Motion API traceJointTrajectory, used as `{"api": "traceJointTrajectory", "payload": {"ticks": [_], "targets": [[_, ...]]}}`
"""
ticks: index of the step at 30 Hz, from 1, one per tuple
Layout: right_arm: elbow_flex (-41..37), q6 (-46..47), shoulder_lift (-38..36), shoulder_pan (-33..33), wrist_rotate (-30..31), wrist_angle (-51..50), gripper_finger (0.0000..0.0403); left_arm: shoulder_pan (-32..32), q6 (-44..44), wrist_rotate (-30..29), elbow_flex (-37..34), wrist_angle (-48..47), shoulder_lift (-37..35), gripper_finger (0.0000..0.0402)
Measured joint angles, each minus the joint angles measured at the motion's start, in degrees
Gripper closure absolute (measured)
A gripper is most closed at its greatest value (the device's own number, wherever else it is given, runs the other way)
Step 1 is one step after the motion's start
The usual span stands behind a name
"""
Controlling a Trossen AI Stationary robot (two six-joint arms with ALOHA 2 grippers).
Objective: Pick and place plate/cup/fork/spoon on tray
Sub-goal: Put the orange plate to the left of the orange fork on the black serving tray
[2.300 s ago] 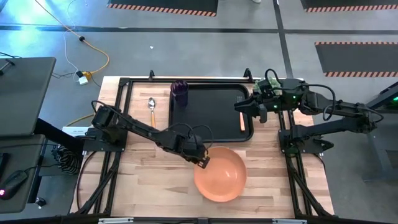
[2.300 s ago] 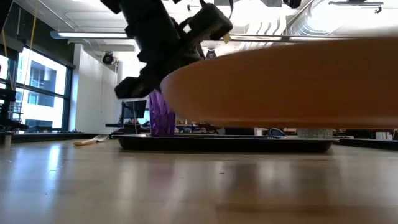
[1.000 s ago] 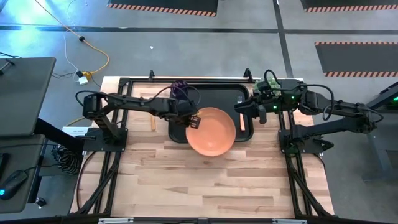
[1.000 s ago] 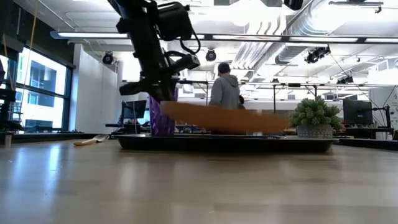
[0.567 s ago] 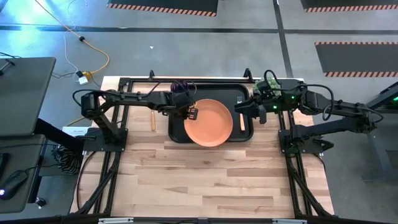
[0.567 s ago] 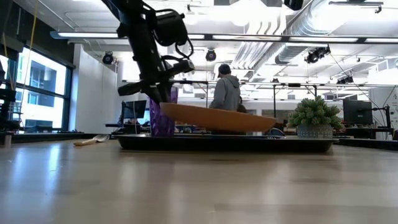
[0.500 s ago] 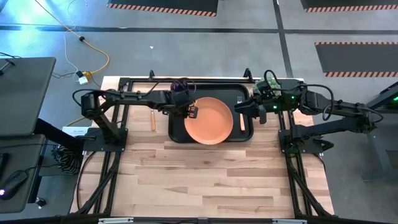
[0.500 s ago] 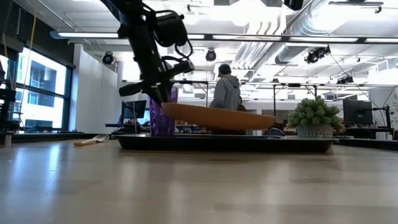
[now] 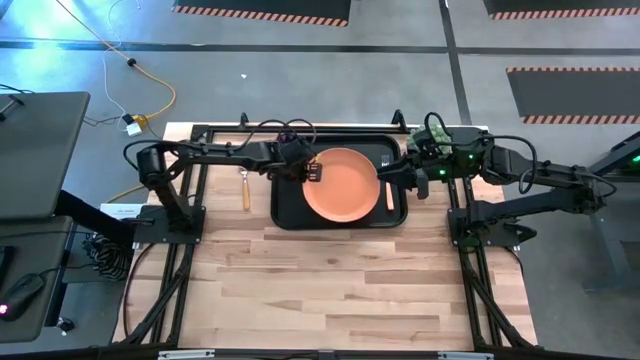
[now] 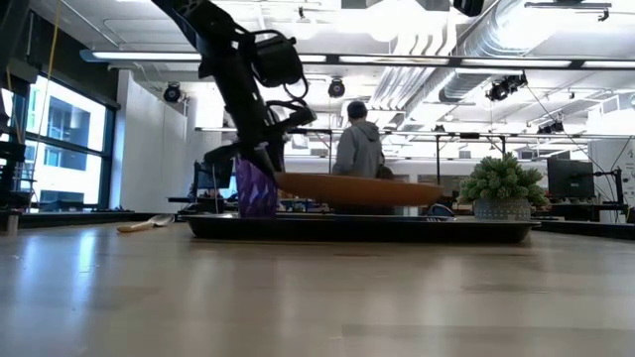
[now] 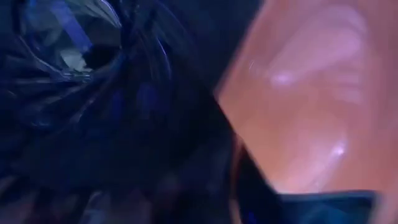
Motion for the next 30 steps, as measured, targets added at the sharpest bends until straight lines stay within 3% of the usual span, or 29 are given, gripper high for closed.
{"api": "traceJointTrajectory", "payload": {"ticks": [30], "targets": [[0.0, -0.17, 0.0, -0.02, 0.48, -0.01, 0.0268, -0.75, 1.64, -0.82, 2.48, -1.33, -0.06, 0.0401]]}}
